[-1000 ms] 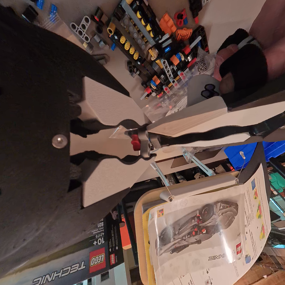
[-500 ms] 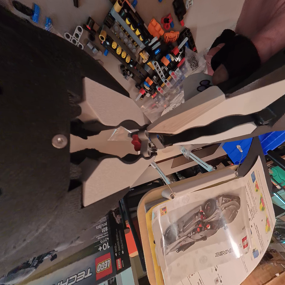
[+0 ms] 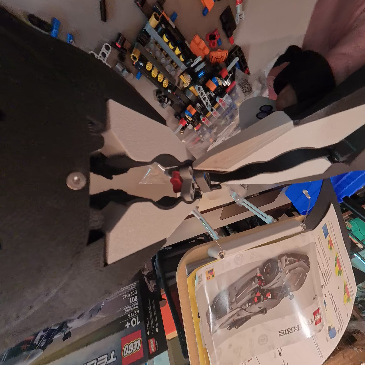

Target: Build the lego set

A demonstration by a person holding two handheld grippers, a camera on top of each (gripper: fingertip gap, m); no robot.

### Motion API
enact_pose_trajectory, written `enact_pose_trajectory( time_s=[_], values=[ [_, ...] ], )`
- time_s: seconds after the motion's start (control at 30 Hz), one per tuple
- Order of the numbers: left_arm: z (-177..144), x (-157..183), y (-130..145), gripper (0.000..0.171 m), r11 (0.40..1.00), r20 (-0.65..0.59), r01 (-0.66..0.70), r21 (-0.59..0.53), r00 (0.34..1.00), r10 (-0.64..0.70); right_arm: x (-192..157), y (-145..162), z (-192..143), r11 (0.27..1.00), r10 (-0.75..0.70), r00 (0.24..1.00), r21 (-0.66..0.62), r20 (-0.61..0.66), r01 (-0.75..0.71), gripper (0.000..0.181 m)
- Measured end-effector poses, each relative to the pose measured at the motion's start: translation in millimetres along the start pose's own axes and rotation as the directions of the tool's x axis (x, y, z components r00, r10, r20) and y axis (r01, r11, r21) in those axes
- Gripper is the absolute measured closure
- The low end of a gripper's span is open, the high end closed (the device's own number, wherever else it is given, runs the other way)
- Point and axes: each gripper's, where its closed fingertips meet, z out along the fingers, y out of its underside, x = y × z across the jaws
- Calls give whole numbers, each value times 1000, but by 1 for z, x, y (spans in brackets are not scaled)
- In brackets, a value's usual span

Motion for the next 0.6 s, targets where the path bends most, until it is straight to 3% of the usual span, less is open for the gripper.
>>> enact_pose_trajectory(
  time_s=[0.1,0.2,0.6],
  values=[
    [1,-7,0,148,998,77,-63,-6,995,63,-2,4,2,1000,4,1000,-21,12,-4,157],
    [3,-6,1,150,992,103,-123,-31,987,126,-2,6,3,999,22,999,-24,23,-22,157],
    [2,-7,-2,151,998,75,-54,17,996,53,-6,7,7,998,-20,1000,-53,3,20,157]
  ],
)
